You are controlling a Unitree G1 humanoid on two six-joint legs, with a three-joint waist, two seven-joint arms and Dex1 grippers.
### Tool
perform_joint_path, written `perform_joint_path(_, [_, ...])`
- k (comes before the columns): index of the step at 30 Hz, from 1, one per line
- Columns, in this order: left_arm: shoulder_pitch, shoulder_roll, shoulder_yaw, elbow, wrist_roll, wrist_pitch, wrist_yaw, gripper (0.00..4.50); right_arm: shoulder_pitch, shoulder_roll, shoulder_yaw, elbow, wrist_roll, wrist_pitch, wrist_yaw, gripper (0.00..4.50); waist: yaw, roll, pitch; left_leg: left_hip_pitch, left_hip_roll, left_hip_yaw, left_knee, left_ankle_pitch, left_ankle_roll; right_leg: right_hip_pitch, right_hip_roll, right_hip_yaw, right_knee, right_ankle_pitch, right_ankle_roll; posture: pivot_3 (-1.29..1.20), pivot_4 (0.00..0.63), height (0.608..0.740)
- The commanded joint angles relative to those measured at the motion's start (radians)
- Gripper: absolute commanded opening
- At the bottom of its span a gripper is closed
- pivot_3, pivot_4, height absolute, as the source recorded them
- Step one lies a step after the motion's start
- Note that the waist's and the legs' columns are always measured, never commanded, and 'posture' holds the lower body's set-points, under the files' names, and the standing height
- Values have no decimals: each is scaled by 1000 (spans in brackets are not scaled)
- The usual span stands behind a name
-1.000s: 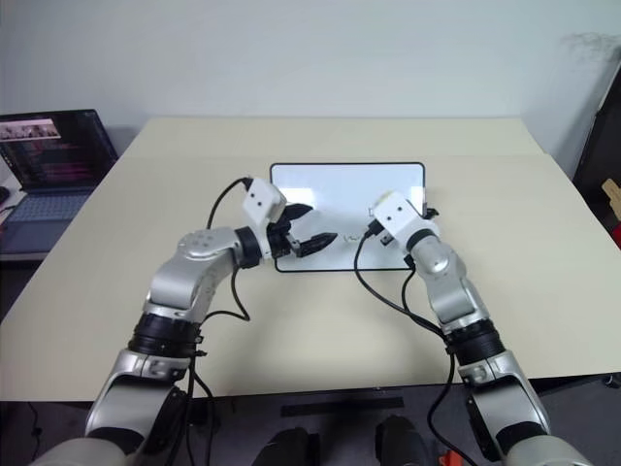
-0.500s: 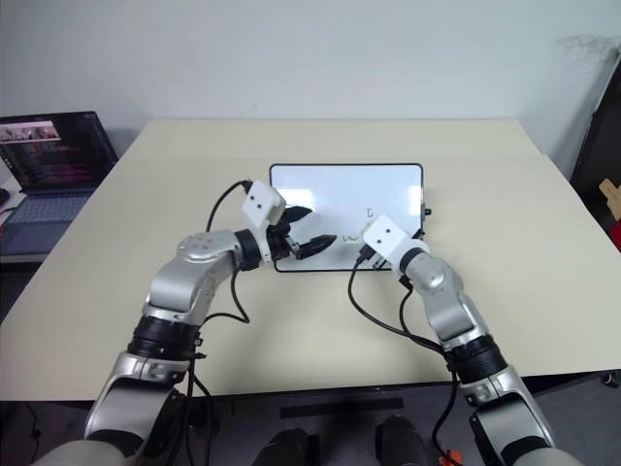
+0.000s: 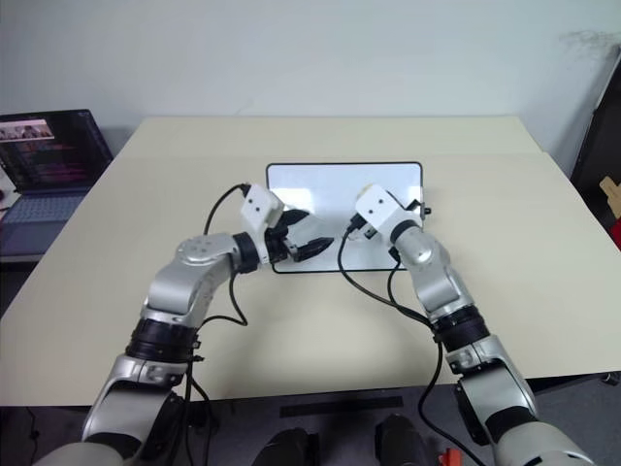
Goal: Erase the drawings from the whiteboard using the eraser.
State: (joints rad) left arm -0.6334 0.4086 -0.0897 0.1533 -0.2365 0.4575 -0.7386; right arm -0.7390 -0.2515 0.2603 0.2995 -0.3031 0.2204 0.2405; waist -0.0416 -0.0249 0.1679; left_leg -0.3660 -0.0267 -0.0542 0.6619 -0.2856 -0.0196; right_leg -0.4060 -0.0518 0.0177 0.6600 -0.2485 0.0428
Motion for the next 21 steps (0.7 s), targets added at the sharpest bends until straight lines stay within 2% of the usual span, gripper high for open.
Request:
perform_joint_path(1, [-1,18,29,-57,-6,1,6,4500,46,-11,31,11,-17,50,53,1111,0,0,0,0,0,0,0,0,0,0,0,0,0,0,0,0,150,740])
perform_joint_path(9, [3,23,34,-68,-10,12,10,4500,143,-55,50,-62,-16,127,137,1111,2,0,0,2,-1,-1,1,0,0,2,1,-1,1,0,0,0,150,740])
perform_joint_path(18, [4,31,41,-52,-7,6,7,4500,201,-29,-22,-168,64,215,162,1111,8,-1,0,2,-1,-1,2,0,0,3,1,-1,2,0,0,0,150,740])
perform_joint_path(21, [12,42,51,-46,-7,3,11,4500,197,-21,-35,-232,77,192,153,1111,8,-1,0,2,-1,-1,2,0,0,2,1,-1,2,0,0,0,150,740])
